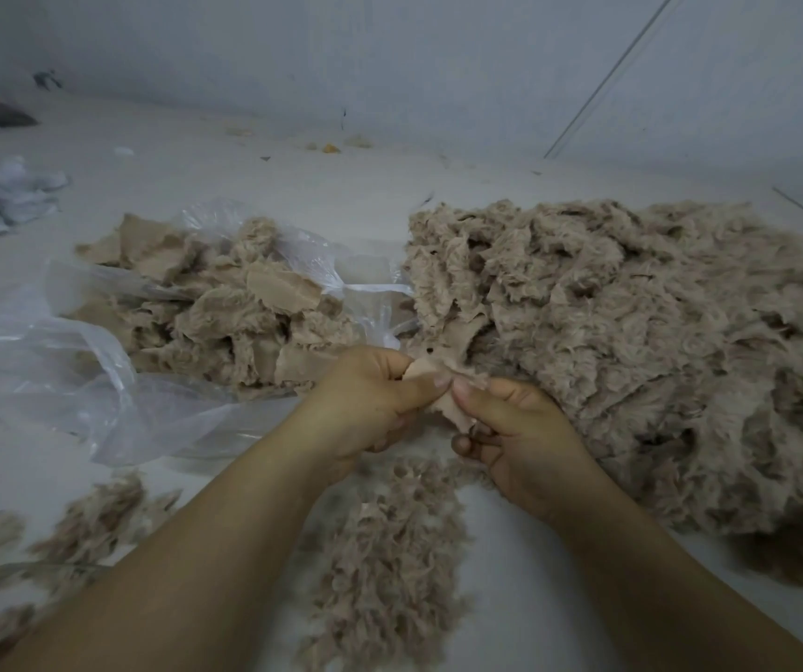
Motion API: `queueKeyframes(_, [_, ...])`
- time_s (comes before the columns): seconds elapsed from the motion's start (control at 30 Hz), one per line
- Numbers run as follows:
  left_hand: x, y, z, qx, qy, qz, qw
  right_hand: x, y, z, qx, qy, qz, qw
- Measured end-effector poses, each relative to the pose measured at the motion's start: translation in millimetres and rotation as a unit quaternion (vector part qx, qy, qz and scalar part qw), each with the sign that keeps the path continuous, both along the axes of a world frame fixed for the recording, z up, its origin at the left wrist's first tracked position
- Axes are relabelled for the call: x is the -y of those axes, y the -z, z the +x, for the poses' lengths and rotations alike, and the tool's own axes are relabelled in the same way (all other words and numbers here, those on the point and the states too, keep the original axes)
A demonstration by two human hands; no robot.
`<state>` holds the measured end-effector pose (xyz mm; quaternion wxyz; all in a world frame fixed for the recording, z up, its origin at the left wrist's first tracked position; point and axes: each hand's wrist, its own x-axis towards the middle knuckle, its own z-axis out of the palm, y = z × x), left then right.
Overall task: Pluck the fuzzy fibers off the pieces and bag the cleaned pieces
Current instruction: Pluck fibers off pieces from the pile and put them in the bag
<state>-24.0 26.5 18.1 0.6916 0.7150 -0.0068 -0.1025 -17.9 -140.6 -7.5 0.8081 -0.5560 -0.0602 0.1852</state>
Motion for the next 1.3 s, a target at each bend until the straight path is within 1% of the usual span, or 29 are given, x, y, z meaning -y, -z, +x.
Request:
queueKeyframes(0.03, [0, -1, 0, -0.005, 0.000, -0.015, 1.000, -1, 0, 0, 0.002, 0.002, -0.006, 1.000])
queueKeyframes(0.1, [-1, -2, 0, -0.005, -0.048, -0.055, 0.997, -3, 0, 0, 0.004, 0.019, -0.015, 1.000])
queueKeyframes(0.17, [-2, -2, 2, 0.017, -0.139, -0.106, 0.984, -3, 0, 1, 0.004, 0.045, -0.013, 0.999])
queueKeyframes(0.2, [-3, -2, 3, 0.047, -0.192, -0.104, 0.975, -4, 0, 1, 0.004, 0.055, -0.013, 0.998])
queueKeyframes(0.23, [-5, -4, 4, 0.091, -0.247, -0.067, 0.962, -3, 0, 1, 0.004, 0.059, -0.015, 0.998])
queueKeyframes(0.27, [-10, -6, 5, 0.146, -0.299, -0.001, 0.943, -4, 0, 1, 0.004, 0.061, -0.018, 0.998])
queueKeyframes(0.33, [-25, -9, 8, 0.251, -0.374, 0.137, 0.882, -4, 0, 0, 0.004, 0.061, -0.025, 0.998])
queueKeyframes(0.37, [-35, -9, 10, 0.282, -0.391, 0.207, 0.851, -4, 0, 0, 0.005, 0.060, -0.028, 0.998])
queueKeyframes(0.4, [-46, -9, 13, 0.287, -0.397, 0.302, 0.818, -5, 1, 0, 0.007, 0.061, -0.031, 0.998])
queueKeyframes(0.43, [-56, -7, 16, 0.265, -0.388, 0.415, 0.780, -5, 1, 0, 0.009, 0.061, -0.035, 0.997])
queueKeyframes(0.47, [-63, -6, 18, 0.221, -0.361, 0.519, 0.743, -5, 2, 0, 0.011, 0.061, -0.039, 0.997])
queueKeyframes(0.5, [-67, -5, 20, 0.169, -0.324, 0.599, 0.713, -4, 3, 0, 0.013, 0.061, -0.043, 0.997])
queueKeyframes(0.53, [-66, -5, 20, 0.126, -0.283, 0.650, 0.694, -4, 3, 1, 0.014, 0.061, -0.047, 0.997])
queueKeyframes(0.6, [-60, -7, 18, 0.089, -0.214, 0.687, 0.689, -4, 4, 1, 0.014, 0.063, -0.049, 0.997])
queueKeyframes(0.67, [-55, -8, 16, 0.087, -0.189, 0.688, 0.695, -4, 4, 1, 0.018, 0.064, -0.047, 0.997])
queueKeyframes(0.73, [-49, -12, 12, 0.110, -0.215, 0.686, 0.687, -4, 4, 0, 0.021, 0.062, -0.049, 0.997])
queueKeyframes(0.8, [-42, -19, 6, 0.151, -0.250, 0.686, 0.667, -4, 4, 0, 0.022, 0.061, -0.049, 0.997])
queueKeyframes(0.83, [-39, -22, 3, 0.180, -0.256, 0.675, 0.668, -4, 4, 0, 0.021, 0.061, -0.049, 0.997])
queueKeyframes(0.87, [-35, -24, 1, 0.197, -0.240, 0.653, 0.691, -4, 3, 0, 0.019, 0.062, -0.047, 0.997])
queueKeyframes(0.9, [-32, -25, -2, 0.198, -0.184, 0.607, 0.747, -4, 3, 0, 0.016, 0.063, -0.043, 0.997])
queueKeyframes(0.93, [-28, -27, -4, 0.168, -0.086, 0.542, 0.819, -4, 3, 1, 0.013, 0.065, -0.033, 0.997])
queueKeyframes(0.97, [-24, -30, -8, 0.096, 0.036, 0.465, 0.880, -4, 3, 1, 0.008, 0.068, -0.017, 0.998])
queueKeyframes(1.0, [-21, -32, -13, 0.015, 0.147, 0.393, 0.908, -4, 2, 1, 0.002, 0.071, 0.001, 0.997])
queueKeyframes(1.03, [-19, -33, -16, -0.029, 0.221, 0.349, 0.910, -4, 1, 2, -0.003, 0.075, 0.017, 0.997])
queueKeyframes(1.07, [-18, -33, -18, -0.033, 0.241, 0.329, 0.912, -4, 1, 2, -0.008, 0.076, 0.027, 0.997])
queueKeyframes(1.13, [-16, -30, -12, 0.006, 0.177, 0.319, 0.931, -3, -1, 2, -0.016, 0.077, 0.033, 0.996])
queueKeyframes(1.2, [-12, -27, -2, 0.059, 0.093, 0.324, 0.940, -3, -2, 2, -0.021, 0.078, 0.037, 0.996])
queueKeyframes(1.23, [-9, -26, 2, 0.095, 0.050, 0.330, 0.938, -4, -3, 2, -0.023, 0.080, 0.042, 0.996])
queueKeyframes(1.3, [3, -21, 10, 0.180, -0.031, 0.368, 0.912, -5, -5, 1, -0.026, 0.083, 0.045, 0.995])
